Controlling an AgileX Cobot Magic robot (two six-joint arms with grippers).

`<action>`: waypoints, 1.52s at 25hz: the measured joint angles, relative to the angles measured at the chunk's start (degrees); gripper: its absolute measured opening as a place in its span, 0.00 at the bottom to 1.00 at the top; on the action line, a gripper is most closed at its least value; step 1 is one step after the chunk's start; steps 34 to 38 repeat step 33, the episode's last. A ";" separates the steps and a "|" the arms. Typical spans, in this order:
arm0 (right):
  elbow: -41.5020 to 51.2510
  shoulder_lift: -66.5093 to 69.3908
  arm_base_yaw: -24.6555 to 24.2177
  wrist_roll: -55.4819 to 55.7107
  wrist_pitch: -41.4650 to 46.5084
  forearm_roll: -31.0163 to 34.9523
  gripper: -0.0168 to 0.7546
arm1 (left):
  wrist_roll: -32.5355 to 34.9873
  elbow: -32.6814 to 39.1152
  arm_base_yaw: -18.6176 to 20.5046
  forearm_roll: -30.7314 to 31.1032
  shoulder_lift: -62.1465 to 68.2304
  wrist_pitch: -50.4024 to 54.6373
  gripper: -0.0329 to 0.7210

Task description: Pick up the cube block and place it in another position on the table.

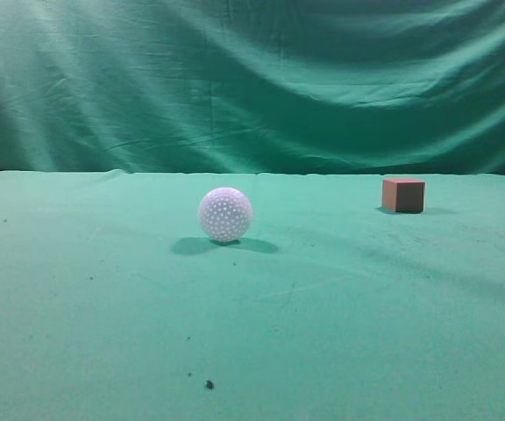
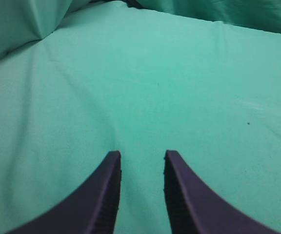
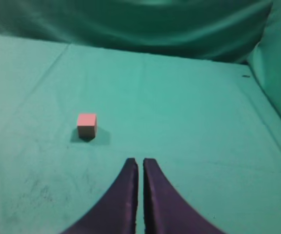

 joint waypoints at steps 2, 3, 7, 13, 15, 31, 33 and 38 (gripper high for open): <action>5.27 -5.67 -0.32 0.00 -3.58 0.36 0.02 | 0.00 0.00 0.00 0.00 0.00 0.00 0.36; 7.91 -8.59 -0.34 0.00 -4.96 0.49 0.02 | 0.00 0.00 0.00 0.00 0.00 0.00 0.36; 15.99 -18.02 -0.34 1.28 -6.75 0.85 0.02 | 0.00 0.00 0.00 0.00 0.00 0.00 0.36; 17.23 -19.64 -0.34 3.36 -2.30 0.85 0.02 | 0.00 0.00 0.00 0.00 0.00 0.00 0.36; 17.23 -19.64 -0.34 3.50 1.23 0.85 0.02 | 0.00 0.00 0.00 0.00 0.00 0.00 0.36; 17.23 -19.64 -0.34 3.76 3.98 0.85 0.02 | 0.00 0.00 0.00 0.00 0.00 0.00 0.36; 17.23 -19.64 -0.34 3.76 3.98 0.85 0.02 | 0.00 0.00 0.00 0.00 0.00 0.00 0.36; 17.23 -19.64 -0.34 3.76 3.98 0.85 0.02 | 0.00 0.00 0.00 0.00 0.00 0.00 0.36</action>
